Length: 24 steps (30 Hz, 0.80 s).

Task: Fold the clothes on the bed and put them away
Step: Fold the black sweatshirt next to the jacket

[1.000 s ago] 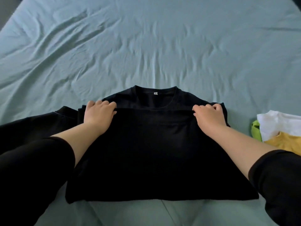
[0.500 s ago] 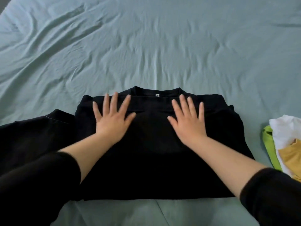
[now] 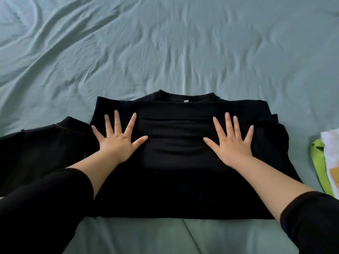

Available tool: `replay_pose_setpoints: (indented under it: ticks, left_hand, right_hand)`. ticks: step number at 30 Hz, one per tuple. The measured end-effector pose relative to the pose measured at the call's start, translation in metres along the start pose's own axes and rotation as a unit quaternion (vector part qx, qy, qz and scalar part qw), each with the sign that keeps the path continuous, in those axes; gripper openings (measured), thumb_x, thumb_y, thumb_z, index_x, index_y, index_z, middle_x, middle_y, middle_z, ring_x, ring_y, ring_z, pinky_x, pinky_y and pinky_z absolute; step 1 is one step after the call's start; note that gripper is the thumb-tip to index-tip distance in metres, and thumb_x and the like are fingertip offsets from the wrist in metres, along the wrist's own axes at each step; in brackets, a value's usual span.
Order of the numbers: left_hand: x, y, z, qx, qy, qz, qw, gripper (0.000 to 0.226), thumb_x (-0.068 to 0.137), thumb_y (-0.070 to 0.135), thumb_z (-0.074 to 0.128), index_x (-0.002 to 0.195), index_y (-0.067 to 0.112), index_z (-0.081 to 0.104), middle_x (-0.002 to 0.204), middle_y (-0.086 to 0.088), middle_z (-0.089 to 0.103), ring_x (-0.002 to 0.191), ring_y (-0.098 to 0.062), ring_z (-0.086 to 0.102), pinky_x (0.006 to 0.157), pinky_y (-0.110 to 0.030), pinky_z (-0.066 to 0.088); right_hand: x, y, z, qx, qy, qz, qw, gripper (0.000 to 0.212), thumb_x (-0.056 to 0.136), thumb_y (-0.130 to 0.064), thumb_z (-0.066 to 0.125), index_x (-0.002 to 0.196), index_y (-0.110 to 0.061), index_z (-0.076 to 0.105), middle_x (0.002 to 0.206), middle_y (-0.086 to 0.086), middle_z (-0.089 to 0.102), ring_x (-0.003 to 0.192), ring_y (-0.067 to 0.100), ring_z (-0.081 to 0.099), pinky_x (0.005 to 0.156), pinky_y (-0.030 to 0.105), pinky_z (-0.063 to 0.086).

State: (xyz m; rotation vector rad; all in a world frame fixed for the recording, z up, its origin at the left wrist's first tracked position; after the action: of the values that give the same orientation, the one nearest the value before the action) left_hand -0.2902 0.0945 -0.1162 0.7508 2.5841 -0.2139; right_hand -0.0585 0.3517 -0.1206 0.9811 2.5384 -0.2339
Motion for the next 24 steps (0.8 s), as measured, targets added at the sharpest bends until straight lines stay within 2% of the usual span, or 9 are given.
replay_pose_setpoints:
  ticks: [3, 5, 9, 11, 14, 16, 19, 21, 24]
  left_hand:
    - [-0.044, 0.025, 0.007, -0.009, 0.083, 0.078, 0.993, 0.083, 0.077, 0.089, 0.001, 0.144, 0.047, -0.024, 0.16, -0.009, -0.017, 0.146, -0.035, -0.019, 0.107, -0.068, -0.013]
    - [-0.072, 0.035, 0.029, 0.044, 0.057, 0.122, 0.99, 0.088, 0.074, 0.091, -0.002, 0.146, 0.045, -0.023, 0.161, -0.008, -0.016, 0.145, -0.033, -0.022, 0.109, -0.069, -0.009]
    - [-0.079, 0.031, 0.029, 0.029, -0.024, 0.087, 0.995, 0.097, 0.061, 0.097, -0.004, 0.137, 0.046, -0.037, 0.157, -0.006, -0.03, 0.14, -0.031, -0.034, 0.108, -0.068, -0.013]
    - [-0.088, 0.058, 0.021, -0.047, -0.031, 0.045, 0.997, 0.103, 0.058, 0.1, 0.005, 0.135, 0.048, -0.038, 0.156, -0.006, -0.031, 0.14, -0.03, -0.035, 0.105, -0.066, -0.018]
    - [-0.102, 0.143, 0.019, -0.211, -0.113, -0.041, 0.97, 0.121, 0.052, 0.1, 0.028, 0.136, 0.044, -0.038, 0.155, -0.008, -0.034, 0.14, -0.032, -0.034, 0.105, -0.069, -0.014]
    - [-0.099, 0.186, 0.018, -0.273, -0.191, -0.12, 0.935, 0.14, 0.042, 0.103, 0.034, 0.137, 0.033, -0.041, 0.149, -0.013, -0.043, 0.137, -0.036, -0.039, 0.102, -0.071, -0.015]
    - [-0.088, 0.201, 0.021, -0.272, -0.238, -0.186, 0.914, 0.153, 0.032, 0.104, 0.037, 0.122, 0.023, -0.057, 0.133, -0.019, -0.058, 0.127, -0.042, -0.048, 0.097, -0.073, -0.02]
    - [-0.085, 0.203, 0.029, -0.271, -0.267, -0.194, 0.904, 0.153, 0.027, 0.105, 0.036, 0.107, 0.021, -0.065, 0.121, -0.02, -0.065, 0.119, -0.042, -0.054, 0.092, -0.075, -0.023]
    - [-0.082, 0.212, 0.034, -0.272, -0.304, -0.197, 0.892, 0.153, 0.019, 0.104, 0.033, 0.1, 0.021, -0.067, 0.112, -0.02, -0.07, 0.102, -0.041, -0.063, 0.075, -0.072, -0.032]
  right_hand:
    - [-0.04, -0.006, 0.011, -0.011, 0.046, -0.063, 0.997, 0.077, 0.084, -0.078, -0.009, 0.148, -0.036, -0.022, 0.154, -0.003, -0.031, 0.146, 0.02, -0.02, 0.113, 0.056, -0.017]
    - [-0.067, 0.009, 0.024, -0.069, 0.048, -0.102, 0.991, 0.076, 0.088, -0.073, -0.007, 0.152, -0.032, -0.01, 0.16, 0.001, -0.016, 0.149, 0.021, -0.01, 0.118, 0.051, -0.007]
    - [-0.077, 0.029, 0.016, -0.064, 0.014, -0.115, 0.991, 0.074, 0.088, -0.073, -0.002, 0.152, -0.035, -0.01, 0.159, -0.002, -0.018, 0.147, 0.015, -0.015, 0.119, 0.046, -0.008]
    - [-0.079, 0.02, 0.0, 0.018, 0.017, -0.131, 0.991, 0.067, 0.094, -0.065, 0.017, 0.153, -0.034, 0.009, 0.161, -0.005, -0.005, 0.148, 0.011, -0.007, 0.119, 0.04, -0.006]
    - [-0.082, 0.043, -0.048, 0.183, 0.181, -0.076, 0.963, 0.038, 0.096, -0.033, 0.052, 0.131, -0.019, 0.058, 0.145, 0.001, 0.047, 0.136, 0.019, 0.039, 0.113, 0.035, 0.025]
    - [-0.071, 0.076, -0.073, 0.26, 0.269, 0.029, 0.927, 0.028, 0.093, -0.019, 0.058, 0.119, -0.011, 0.063, 0.125, 0.005, 0.059, 0.118, 0.023, 0.053, 0.1, 0.032, 0.037]
    - [-0.038, 0.119, -0.077, 0.345, 0.197, 0.175, 0.901, 0.029, 0.094, -0.026, 0.055, 0.117, -0.008, 0.058, 0.116, 0.009, 0.059, 0.11, 0.027, 0.054, 0.092, 0.034, 0.039]
    - [-0.017, 0.136, -0.069, 0.338, 0.117, 0.203, 0.911, 0.038, 0.092, -0.042, 0.055, 0.11, -0.009, 0.059, 0.11, 0.008, 0.06, 0.103, 0.027, 0.057, 0.085, 0.034, 0.042]
    - [-0.001, 0.15, -0.064, 0.35, 0.035, 0.198, 0.915, 0.043, 0.079, -0.059, 0.064, 0.074, -0.017, 0.055, 0.075, -0.003, 0.058, 0.07, 0.019, 0.056, 0.06, 0.031, 0.041]
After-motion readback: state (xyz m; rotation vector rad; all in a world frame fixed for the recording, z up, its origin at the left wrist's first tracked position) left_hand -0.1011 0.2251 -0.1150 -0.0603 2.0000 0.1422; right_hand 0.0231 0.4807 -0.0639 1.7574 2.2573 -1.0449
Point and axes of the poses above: each hand's wrist, its own x-axis towards the middle knuckle, its own z-axis out of the palm, y = z × x, the point moved 6 cm from there along x, towards the middle knuckle
